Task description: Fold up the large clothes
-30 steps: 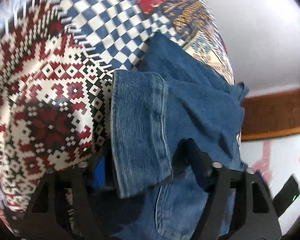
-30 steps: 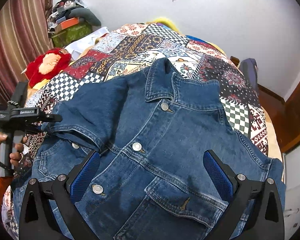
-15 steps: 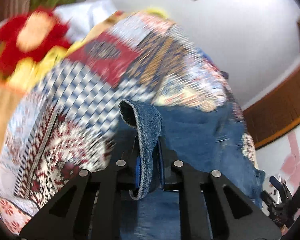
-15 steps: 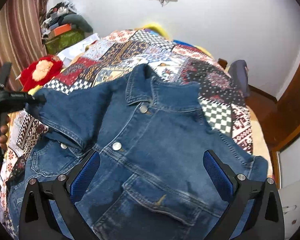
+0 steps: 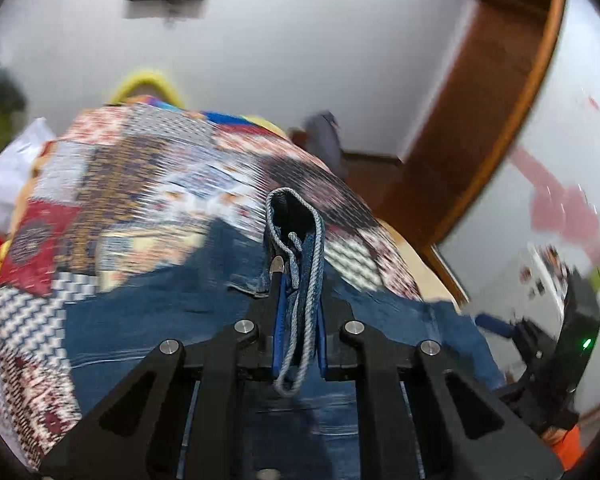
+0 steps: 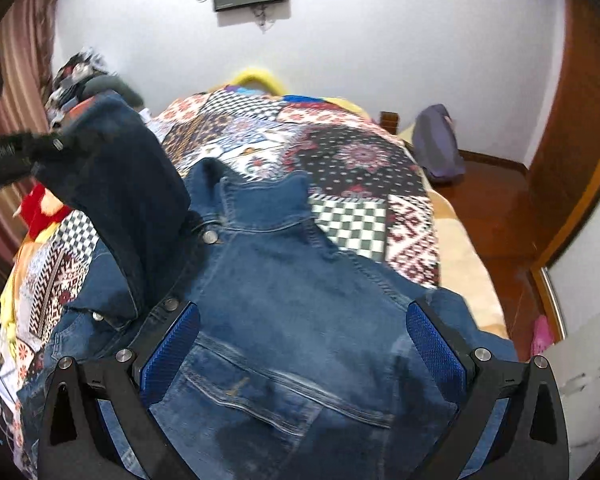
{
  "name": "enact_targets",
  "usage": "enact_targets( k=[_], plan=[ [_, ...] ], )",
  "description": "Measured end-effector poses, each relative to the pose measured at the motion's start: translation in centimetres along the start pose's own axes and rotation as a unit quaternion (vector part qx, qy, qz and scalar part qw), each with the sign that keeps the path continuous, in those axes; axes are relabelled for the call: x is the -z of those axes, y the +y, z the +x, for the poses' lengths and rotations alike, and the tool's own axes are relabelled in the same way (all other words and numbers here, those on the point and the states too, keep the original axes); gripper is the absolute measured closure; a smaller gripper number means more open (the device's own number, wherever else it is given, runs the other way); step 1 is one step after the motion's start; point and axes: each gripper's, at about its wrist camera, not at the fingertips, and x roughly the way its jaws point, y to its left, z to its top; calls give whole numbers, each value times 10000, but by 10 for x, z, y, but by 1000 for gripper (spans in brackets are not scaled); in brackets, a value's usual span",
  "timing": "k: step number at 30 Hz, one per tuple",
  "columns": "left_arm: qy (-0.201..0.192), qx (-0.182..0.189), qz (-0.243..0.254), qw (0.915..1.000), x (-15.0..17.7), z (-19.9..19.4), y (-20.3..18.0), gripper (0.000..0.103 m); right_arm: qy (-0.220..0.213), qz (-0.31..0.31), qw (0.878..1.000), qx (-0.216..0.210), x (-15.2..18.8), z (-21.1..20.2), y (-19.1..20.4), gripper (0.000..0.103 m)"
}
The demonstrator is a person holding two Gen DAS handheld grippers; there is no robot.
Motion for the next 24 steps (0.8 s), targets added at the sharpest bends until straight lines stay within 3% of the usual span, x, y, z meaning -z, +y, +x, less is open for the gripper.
enact_targets(
  k=[8, 10, 11, 12, 18, 24],
  plan=[
    [1066, 565, 767, 9897, 38, 57, -72, 89, -23, 443, 9989, 141, 7, -15, -42, 1],
    [1190, 597, 801, 9879, 46, 57, -77, 76, -13, 552, 9984, 133, 8, -16, -49, 1],
    [1185, 581, 854, 9876, 48, 55, -78, 62, -2, 617, 9980, 105, 9, -17, -52, 1],
    [1085, 529, 909, 9885, 50, 50, -78, 50, 13, 678, 9977, 66, 9, -16, -54, 1],
    [512, -46, 1038, 9933, 48, 10, -46, 22, 189, 904, 9953, -307, 6, -6, -51, 1],
    [507, -956, 681, 9918, 61, -14, 33, 17, 369, 881, 9937, -592, 0, 17, -31, 1]
  ],
)
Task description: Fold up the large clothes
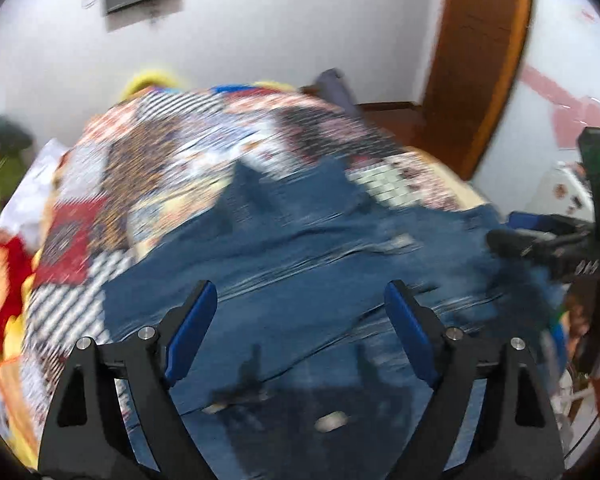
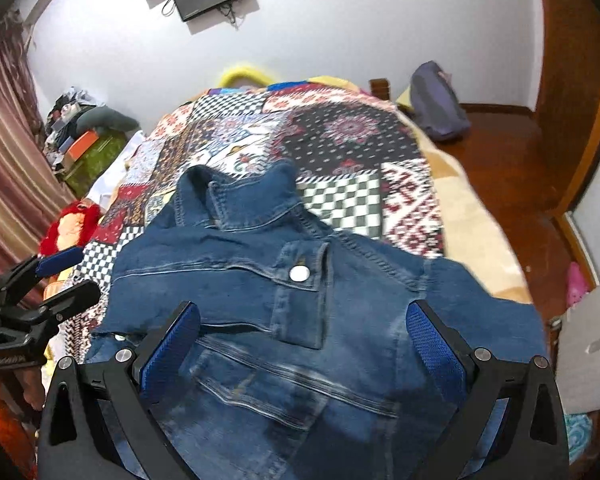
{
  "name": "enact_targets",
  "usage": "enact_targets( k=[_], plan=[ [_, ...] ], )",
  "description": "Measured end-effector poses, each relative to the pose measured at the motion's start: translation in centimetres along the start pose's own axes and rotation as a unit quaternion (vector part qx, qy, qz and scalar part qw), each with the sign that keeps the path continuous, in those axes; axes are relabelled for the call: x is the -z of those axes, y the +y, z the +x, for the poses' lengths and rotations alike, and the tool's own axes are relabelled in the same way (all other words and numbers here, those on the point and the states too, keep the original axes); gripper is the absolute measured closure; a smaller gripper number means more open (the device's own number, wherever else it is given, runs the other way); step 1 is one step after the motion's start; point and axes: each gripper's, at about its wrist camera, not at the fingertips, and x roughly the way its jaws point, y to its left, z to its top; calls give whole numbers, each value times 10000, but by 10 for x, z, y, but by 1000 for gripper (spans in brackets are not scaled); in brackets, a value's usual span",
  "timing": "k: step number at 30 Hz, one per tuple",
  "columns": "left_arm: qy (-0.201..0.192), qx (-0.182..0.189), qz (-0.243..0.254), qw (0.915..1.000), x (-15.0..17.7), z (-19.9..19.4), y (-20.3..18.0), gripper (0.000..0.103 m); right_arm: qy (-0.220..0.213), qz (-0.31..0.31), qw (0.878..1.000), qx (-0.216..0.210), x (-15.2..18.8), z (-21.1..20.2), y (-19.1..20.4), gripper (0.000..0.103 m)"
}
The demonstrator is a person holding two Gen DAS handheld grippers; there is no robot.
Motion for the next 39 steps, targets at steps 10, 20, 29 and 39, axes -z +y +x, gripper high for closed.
enact_targets(
  k=[10, 20, 29, 39],
  plan=[
    [834, -557, -1391, 9852, 88, 18, 126, 16, 991, 273, 9944, -255, -4, 92, 12, 1],
    [1395, -672, -1881, 9699, 151, 55, 170, 9, 1385, 467, 9891, -184, 2, 148, 4, 15],
    [1238, -1117, -2010, 9653, 139, 59, 185, 9, 1046, 13, 9945, -14, -10, 121, 19, 78],
    [899, -1392, -1729, 9709, 121, 31, 185, 9, 108, -459, 9984, -304, -11, 18, 56, 78]
  ],
)
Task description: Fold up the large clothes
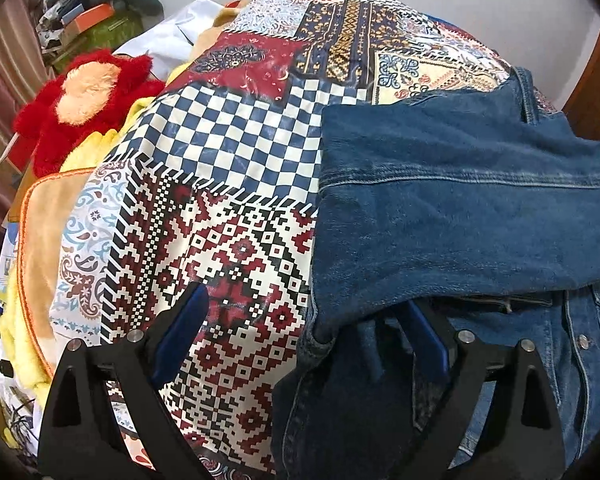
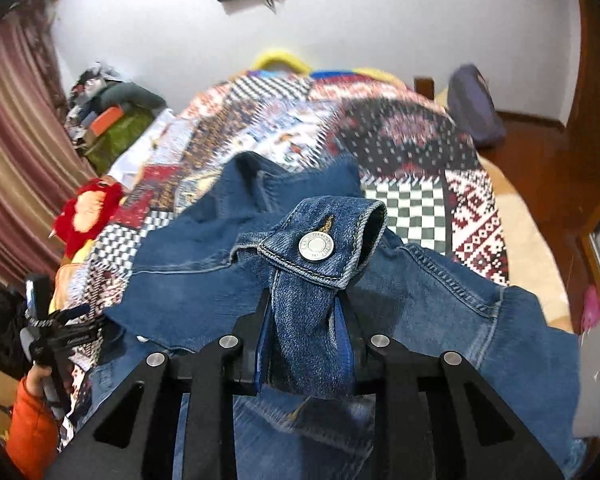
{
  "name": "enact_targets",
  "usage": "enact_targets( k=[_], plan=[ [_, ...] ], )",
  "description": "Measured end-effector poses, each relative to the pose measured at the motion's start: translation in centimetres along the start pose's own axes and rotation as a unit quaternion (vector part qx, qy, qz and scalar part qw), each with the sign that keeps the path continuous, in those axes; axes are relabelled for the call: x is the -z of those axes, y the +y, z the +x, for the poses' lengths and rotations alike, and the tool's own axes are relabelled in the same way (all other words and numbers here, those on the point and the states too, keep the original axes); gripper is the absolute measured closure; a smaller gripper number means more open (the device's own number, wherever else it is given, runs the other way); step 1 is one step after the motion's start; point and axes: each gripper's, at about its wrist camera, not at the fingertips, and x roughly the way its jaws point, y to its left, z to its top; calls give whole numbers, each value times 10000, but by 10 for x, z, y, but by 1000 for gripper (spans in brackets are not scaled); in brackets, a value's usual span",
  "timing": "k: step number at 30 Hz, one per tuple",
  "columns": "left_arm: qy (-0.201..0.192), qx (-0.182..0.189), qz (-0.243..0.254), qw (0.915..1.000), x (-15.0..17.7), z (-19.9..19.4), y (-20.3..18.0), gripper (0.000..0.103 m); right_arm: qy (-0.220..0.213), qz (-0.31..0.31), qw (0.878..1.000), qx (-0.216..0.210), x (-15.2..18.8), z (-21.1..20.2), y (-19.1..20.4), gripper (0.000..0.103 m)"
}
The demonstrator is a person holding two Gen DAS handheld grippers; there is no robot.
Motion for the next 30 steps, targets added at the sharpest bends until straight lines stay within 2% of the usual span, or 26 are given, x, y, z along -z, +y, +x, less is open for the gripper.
enact_targets(
  k=[3, 6, 13, 18, 20, 22, 25, 30],
  plan=[
    [-19, 2, 30, 10000, 5, -5, -3, 9, -72, -34, 10000, 14, 11, -16, 2, 78],
    [-18, 44, 18, 10000, 13, -10, -9, 9, -32, -102, 9997, 208, 21, -17, 2, 78],
    [38, 56, 122, 9999, 21, -9, -14, 9, 470, 61, 9978, 454, 42, 17, -25, 78],
    [142, 78, 67, 9998, 25, -4, -14, 9, 810, -49, 9939, 750, 51, 46, -35, 77],
    [178, 73, 54, 9998, 27, -4, -14, 9, 992, -53, 9912, 877, 55, 57, -40, 70],
    [175, 87, 51, 9998, 29, -7, -14, 9, 1163, -34, 9876, 1057, 57, 64, -44, 52],
    [101, 83, 75, 9999, 32, -18, -16, 9, 1137, -87, 9847, 1321, 60, 63, -50, 35],
    [-156, 206, 114, 9996, 32, -48, -22, 9, 1009, -50, 9860, 1329, 58, 48, -49, 34]
  ],
)
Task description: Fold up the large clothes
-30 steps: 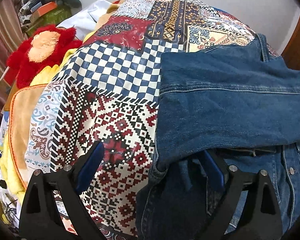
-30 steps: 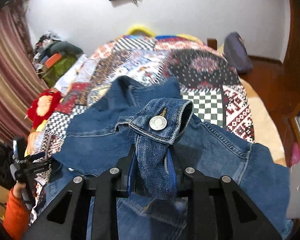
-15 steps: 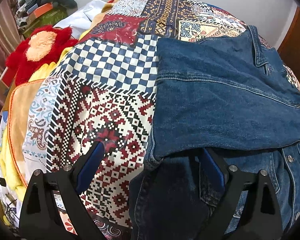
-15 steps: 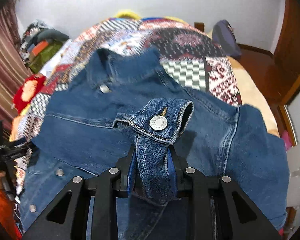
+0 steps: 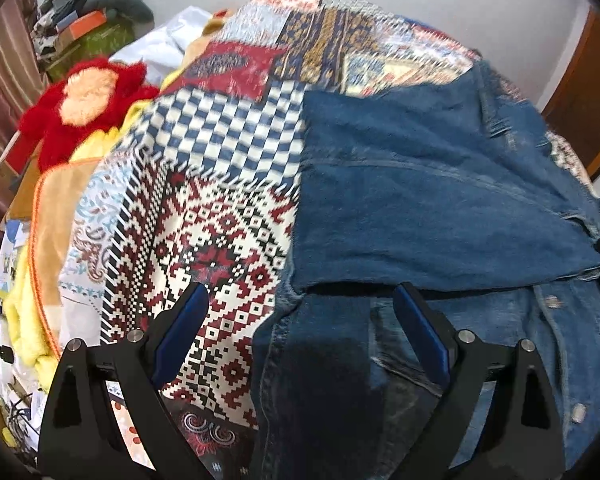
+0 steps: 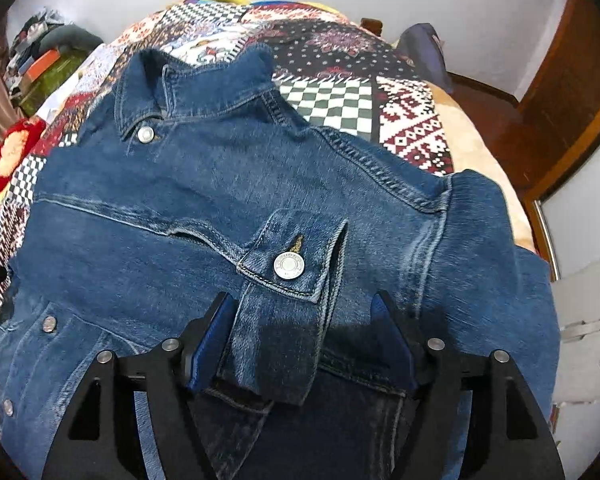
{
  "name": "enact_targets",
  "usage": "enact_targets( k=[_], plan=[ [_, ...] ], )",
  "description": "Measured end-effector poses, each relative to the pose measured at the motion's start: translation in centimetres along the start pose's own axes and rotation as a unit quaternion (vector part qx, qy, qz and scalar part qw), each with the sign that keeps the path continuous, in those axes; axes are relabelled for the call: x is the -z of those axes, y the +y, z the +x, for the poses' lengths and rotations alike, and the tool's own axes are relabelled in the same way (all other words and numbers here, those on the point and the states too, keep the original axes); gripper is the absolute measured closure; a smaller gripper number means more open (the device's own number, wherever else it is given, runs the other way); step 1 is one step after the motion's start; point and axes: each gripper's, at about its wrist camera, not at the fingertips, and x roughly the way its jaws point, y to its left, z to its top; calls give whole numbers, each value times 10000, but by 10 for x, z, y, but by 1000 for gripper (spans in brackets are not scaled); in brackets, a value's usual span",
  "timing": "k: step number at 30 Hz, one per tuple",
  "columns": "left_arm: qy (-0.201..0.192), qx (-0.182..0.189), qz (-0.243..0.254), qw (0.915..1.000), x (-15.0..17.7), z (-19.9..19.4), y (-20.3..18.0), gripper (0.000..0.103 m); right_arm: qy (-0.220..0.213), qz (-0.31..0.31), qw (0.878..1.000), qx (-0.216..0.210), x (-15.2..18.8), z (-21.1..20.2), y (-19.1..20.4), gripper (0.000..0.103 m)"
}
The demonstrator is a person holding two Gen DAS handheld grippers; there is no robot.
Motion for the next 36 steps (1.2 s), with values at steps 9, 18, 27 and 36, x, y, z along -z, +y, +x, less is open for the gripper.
enact_targets(
  k=[9, 18, 27, 36],
  plan=[
    [-992, 188, 654, 9927, -34, -77, -47, 8, -800, 281, 9963, -106, 0, -69, -18, 34],
    [-1488, 769, 1404, 9758, -54, -96, -132, 2, -1319, 1056, 9856, 70, 26, -125, -86, 34],
    [-182, 1990, 1634, 9661, -64, -21, -221, 2, -813, 2260, 9701, 359, 90, -107, -169, 34],
    [959, 1673, 1695, 9665, -52, 68, -260, 2, -360, 3530, 9331, -590, 145, -61, -222, 27]
  ],
)
